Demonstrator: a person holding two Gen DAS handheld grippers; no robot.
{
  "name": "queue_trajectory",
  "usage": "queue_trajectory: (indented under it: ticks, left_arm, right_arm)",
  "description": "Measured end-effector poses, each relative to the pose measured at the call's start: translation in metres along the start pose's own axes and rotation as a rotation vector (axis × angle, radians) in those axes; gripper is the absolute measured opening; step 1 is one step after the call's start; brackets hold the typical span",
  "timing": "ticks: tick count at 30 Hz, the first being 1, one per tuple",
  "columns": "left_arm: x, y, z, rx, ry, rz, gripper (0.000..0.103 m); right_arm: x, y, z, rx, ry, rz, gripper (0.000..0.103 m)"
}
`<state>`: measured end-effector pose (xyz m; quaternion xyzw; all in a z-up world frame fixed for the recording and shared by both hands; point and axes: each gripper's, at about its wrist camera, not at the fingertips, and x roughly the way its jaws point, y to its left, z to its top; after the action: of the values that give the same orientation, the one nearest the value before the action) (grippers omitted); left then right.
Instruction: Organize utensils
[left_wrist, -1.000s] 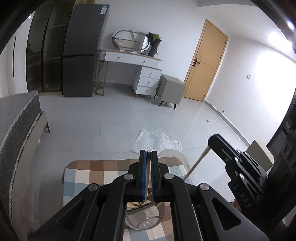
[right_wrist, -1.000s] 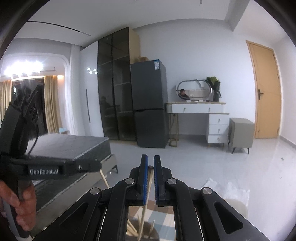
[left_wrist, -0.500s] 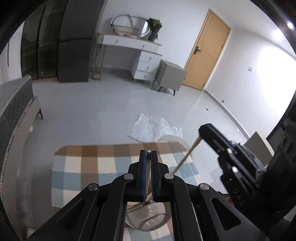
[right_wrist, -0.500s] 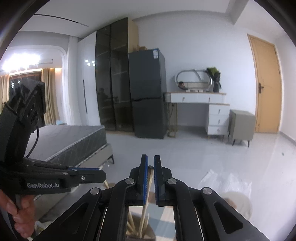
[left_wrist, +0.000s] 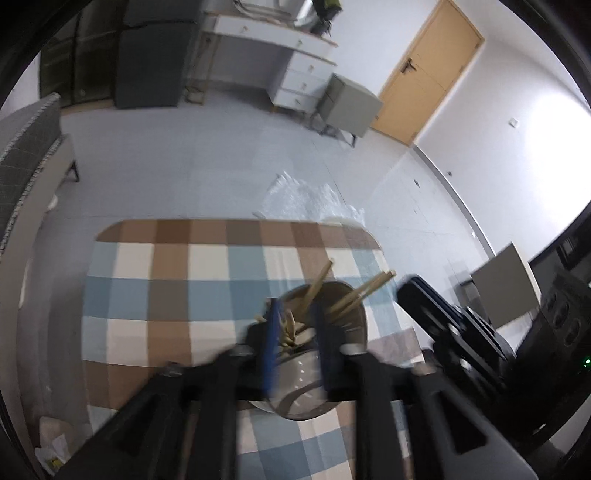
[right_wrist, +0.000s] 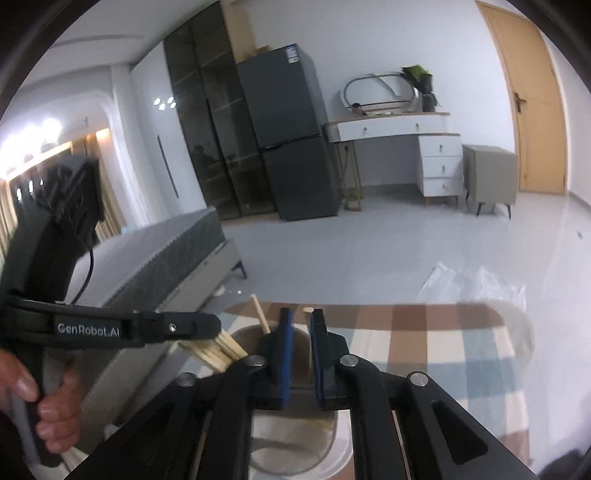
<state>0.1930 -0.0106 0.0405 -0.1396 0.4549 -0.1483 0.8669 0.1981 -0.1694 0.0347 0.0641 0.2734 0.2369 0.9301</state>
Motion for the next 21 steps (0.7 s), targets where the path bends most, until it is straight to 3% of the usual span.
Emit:
queue_trajectory:
  ticks: [2, 4, 7, 14, 21]
  left_arm:
    - [-0.017, -0.001, -0.003, -0.012, -0.056, 0.021, 0.053]
    - [-0.036, -0.006, -0.008, -0.014, -0.113, 0.077, 0.062]
    - [-0.054, -0.010, -0.012, -0.011, -0.150, 0.086, 0.064]
    - [-0.108, -0.031, -0.034, 0.023, -0.271, 0.140, 0.079]
    - [-0.139, -0.042, -0.057, 0.050, -0.370, 0.224, 0.085]
  right_arm:
    - [-0.018, -0.003, 0.001, 0.044, -0.022, 0.014, 0.039]
    - [-0.034, -0.002, 0.003, 0.066, -0.037, 0.012, 0.045]
    - [-0.057, 0.007, 0.005, 0.072, -0.058, 0.004, 0.048]
    - [-0.118, 0.030, 0.007, 0.083, -0.149, -0.012, 0.086]
    - [-0.164, 0.055, 0.001, 0.038, -0.228, -0.020, 0.101]
